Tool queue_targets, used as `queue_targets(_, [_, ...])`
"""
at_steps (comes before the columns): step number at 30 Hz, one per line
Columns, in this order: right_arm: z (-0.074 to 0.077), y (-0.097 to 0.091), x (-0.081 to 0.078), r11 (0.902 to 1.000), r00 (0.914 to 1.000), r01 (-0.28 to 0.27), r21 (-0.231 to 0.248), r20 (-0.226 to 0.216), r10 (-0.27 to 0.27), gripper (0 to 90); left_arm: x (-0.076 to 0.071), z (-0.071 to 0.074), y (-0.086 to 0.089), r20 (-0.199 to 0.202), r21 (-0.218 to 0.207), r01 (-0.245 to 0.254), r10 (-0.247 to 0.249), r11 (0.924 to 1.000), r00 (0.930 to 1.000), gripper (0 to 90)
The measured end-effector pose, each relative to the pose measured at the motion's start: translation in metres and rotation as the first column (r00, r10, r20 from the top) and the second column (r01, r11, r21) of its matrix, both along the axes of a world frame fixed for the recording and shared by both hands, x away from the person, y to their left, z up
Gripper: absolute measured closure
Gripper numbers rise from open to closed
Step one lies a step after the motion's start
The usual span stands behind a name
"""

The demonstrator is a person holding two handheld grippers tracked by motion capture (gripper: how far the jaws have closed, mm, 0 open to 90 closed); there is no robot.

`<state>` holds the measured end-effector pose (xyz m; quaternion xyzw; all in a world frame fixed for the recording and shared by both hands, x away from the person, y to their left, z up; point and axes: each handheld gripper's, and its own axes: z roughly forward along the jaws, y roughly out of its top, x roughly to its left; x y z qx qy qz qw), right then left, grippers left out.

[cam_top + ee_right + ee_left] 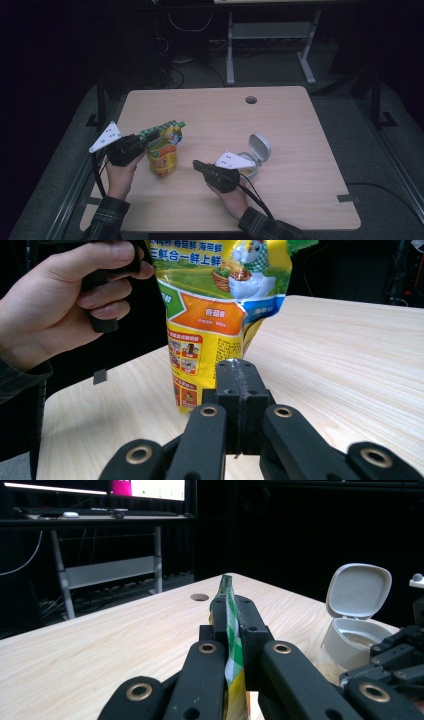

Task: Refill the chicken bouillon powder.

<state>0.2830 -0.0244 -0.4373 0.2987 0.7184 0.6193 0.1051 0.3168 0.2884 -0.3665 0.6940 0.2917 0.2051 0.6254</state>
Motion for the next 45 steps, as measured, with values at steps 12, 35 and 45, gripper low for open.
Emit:
queue_targets(12, [-0.001,-0.001,-0.002,0.9988,0.9997,-0.024,-0.043,-0.009,0.024,89.0,-0.018,-0.006,0.016,0.006,0.011,0.006,-0.006,0.9999,1.0,89.4])
queue_targets(35, [0.001,-0.009,-0.006,0.9965,0.9975,-0.052,-0.066,-0.051,0.049,89.0,-0.036,-0.02,0.029,-0.096,0.115,0.002,0.009,0.9934,0.9953,43.2])
queue_targets(45, [0.009,-0.014,-0.01,0.9922,0.9953,-0.083,-0.094,-0.059,0.077,89.1,-0.048,-0.036,0.036,-0.157,0.161,-0.004,0.03,0.9869,0.9871,28.2])
